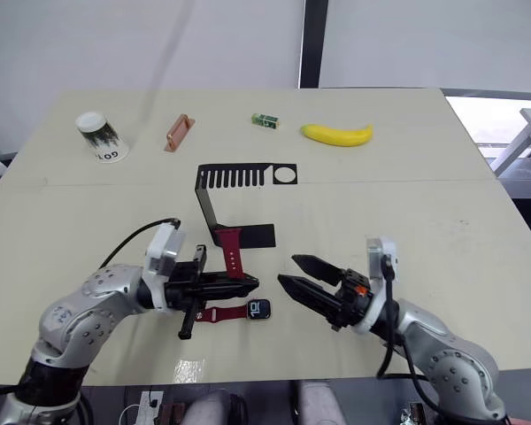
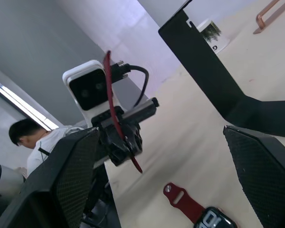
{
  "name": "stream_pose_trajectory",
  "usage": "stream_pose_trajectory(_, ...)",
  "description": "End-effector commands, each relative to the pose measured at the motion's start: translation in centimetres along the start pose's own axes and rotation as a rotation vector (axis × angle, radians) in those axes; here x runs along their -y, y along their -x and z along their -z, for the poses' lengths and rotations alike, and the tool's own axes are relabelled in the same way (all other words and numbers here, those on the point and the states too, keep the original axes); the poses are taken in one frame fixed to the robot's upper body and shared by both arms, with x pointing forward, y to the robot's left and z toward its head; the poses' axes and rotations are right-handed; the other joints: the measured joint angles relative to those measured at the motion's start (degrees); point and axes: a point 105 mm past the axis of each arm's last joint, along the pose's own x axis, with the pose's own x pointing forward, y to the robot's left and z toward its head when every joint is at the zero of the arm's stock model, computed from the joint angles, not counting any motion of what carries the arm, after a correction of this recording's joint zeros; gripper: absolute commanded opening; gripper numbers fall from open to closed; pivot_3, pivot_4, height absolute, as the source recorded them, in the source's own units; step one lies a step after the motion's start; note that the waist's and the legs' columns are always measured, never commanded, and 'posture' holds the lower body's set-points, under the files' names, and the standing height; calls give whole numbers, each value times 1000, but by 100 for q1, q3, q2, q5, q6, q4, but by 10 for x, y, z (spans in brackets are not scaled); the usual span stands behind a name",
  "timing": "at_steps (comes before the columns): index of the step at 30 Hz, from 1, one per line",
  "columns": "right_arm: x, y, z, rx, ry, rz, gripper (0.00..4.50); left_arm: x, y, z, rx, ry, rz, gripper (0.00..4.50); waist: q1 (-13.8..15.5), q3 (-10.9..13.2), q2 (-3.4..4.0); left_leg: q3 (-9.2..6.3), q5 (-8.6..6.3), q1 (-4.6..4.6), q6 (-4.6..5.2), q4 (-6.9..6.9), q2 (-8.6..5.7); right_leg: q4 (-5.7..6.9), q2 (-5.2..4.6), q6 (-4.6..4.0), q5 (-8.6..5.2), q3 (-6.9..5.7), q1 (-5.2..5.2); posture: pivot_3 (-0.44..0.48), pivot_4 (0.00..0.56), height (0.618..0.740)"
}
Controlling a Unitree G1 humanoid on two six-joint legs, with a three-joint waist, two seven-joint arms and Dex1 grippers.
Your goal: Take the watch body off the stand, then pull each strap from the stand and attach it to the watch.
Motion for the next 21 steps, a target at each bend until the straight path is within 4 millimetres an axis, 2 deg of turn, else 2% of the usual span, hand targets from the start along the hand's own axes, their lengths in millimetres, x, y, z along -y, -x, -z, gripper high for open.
stream_pose_trajectory(1, -12, -6, -4, 4, -4, -51, 4430, 2, -5, 1, -2, -13, 25, 0, 8, 0, 0, 0, 0, -1, 0, 0, 0, -1, 0, 0, 0, -1, -1, 0, 150, 738)
stream_pose_trajectory(13, -20, -31, -9, -48, -17, -96, 4430, 9, -20, 4, 0, -6, 63, 0, -4, 0, -1, -2, 2, -3, 2, 8, 0, 9, -1, 2, 1, 1, -2, 0, 150, 738)
stream_pose_trajectory(16, -24, -36, -11, -50, -19, -115, 3635, 11, -23, 4, 1, -3, 70, 0, -10, 0, -1, -2, 2, -4, 2, 9, 0, 9, -1, 2, 1, 1, -2, 0, 150, 738)
stream_pose_trajectory(18, -28, -40, -13, -52, -18, -139, 2719, 13, -25, 4, 3, -1, 72, 0, -12, 0, -1, -2, 2, -2, 2, 9, 0, 12, -1, 2, 1, 1, -3, 0, 150, 738)
stream_pose_trajectory(21, -29, -43, -16, -43, -19, -144, 2719, 13, -27, 3, 13, 1, 72, 0, -8, -1, -1, -2, 2, -2, 2, 9, 0, 12, -1, 2, 1, 1, -2, 0, 150, 738)
